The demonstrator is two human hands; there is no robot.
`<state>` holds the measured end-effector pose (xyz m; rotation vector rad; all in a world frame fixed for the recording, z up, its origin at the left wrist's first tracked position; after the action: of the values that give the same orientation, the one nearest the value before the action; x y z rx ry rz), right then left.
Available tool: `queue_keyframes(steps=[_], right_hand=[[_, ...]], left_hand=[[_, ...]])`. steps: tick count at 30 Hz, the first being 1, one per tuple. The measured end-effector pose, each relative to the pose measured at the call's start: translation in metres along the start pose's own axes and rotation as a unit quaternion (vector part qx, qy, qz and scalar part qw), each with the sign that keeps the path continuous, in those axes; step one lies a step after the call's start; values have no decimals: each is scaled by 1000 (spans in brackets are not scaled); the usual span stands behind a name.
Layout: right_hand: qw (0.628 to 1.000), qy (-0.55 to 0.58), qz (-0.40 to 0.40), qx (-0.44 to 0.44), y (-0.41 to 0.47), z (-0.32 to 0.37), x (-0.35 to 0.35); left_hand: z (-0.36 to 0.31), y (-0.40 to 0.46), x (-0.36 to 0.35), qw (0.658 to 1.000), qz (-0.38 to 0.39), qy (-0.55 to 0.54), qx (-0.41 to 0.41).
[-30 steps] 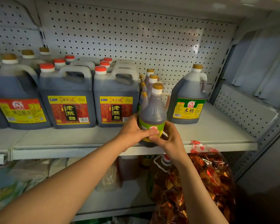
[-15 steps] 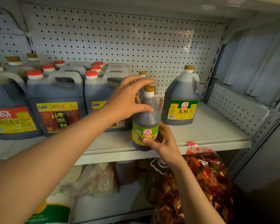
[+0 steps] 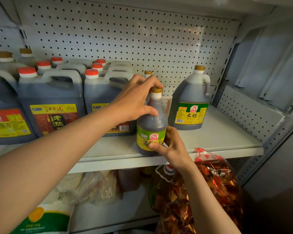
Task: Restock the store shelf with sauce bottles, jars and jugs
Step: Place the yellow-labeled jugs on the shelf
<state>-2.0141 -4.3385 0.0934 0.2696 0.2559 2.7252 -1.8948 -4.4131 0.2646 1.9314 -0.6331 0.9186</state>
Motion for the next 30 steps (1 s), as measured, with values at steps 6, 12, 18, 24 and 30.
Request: queue_keyframes(steps=[6, 12, 18, 24, 30], right_hand=[[1000, -22, 12, -13, 19, -8, 5], [999, -25, 26, -32, 44, -10, 5], [997, -43, 42, -40, 67, -10, 4], [996, -53, 48, -46, 85, -10, 2], [995, -62, 49, -56, 98, -17, 2]], left_hand=[[5, 16, 0, 1000, 4, 19, -3], [12, 36, 0, 997, 14, 72, 10], [24, 53, -2, 995, 12, 101, 24], [33, 66, -3, 991, 11, 132, 37], [37, 72, -5, 986, 3, 162, 35]])
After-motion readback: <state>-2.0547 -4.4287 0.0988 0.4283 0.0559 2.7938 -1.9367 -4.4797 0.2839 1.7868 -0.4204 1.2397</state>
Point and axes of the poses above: each hand's wrist, its own y-axis towards the middle knuckle, its own x-axis out of the back of the hand, z = x × y, the point moved 8 cm from there along y, towards the middle knuckle, and after that the axes turned 2 degrees about -x, right-handed, at the moved point
